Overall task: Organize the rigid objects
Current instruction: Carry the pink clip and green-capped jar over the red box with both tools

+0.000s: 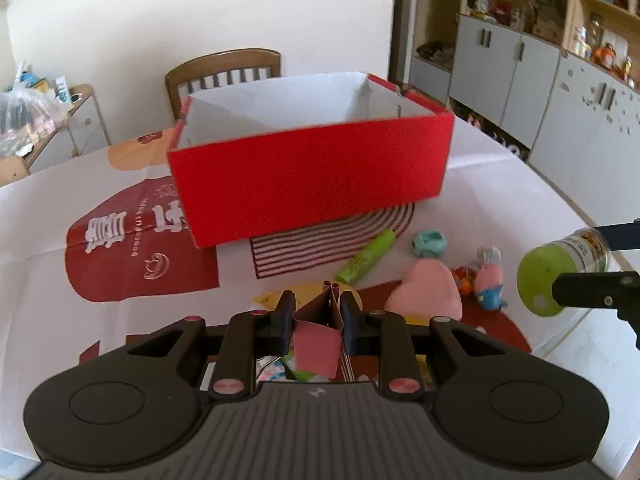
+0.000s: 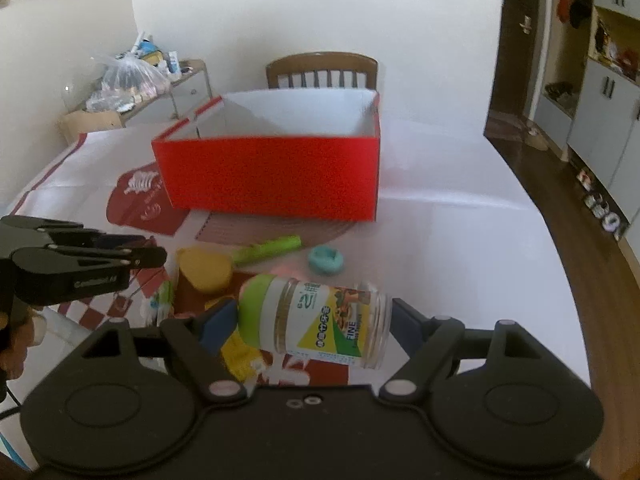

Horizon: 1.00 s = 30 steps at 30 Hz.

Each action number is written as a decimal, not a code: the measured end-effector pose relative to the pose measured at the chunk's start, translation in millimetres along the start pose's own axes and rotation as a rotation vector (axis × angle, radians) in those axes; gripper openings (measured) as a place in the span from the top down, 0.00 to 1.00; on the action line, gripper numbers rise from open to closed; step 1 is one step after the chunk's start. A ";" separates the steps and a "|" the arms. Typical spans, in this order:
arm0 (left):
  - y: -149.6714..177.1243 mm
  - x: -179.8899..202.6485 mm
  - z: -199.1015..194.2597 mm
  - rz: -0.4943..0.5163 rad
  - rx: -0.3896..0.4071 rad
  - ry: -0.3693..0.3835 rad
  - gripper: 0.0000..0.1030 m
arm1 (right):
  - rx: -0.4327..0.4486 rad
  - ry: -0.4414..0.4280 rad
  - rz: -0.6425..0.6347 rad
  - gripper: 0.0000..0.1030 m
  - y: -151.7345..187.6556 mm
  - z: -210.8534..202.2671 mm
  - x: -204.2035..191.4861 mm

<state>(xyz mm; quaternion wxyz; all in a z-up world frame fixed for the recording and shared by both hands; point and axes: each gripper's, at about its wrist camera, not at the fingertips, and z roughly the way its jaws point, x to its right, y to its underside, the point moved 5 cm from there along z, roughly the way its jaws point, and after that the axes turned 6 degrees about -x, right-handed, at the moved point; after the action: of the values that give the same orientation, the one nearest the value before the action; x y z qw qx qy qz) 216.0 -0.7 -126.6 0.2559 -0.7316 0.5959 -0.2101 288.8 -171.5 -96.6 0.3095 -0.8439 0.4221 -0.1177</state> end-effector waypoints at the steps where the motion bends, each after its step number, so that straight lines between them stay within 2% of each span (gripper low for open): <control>1: -3.1 -2.5 -2.9 -0.011 0.003 0.002 0.77 | 0.007 -0.001 -0.011 0.21 -4.6 -1.1 0.6; 15: -75.1 -24.7 -35.3 -0.044 0.096 -0.023 0.77 | 0.092 -0.051 -0.129 0.21 -89.9 -5.2 -3.0; 24: -123.8 -37.8 -34.9 0.037 0.144 -0.061 0.77 | 0.115 -0.048 -0.189 0.21 -132.8 11.3 -19.2; 30: -158.7 -48.9 -17.3 0.078 0.139 -0.028 0.77 | 0.116 -0.008 -0.190 0.21 -159.4 31.0 -25.4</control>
<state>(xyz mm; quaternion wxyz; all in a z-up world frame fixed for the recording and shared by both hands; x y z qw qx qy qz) 316.8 70.3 -14.0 0.3225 -0.6913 0.6041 -0.2306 389.4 -66.4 -20.1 0.3468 -0.8614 0.3314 -0.1671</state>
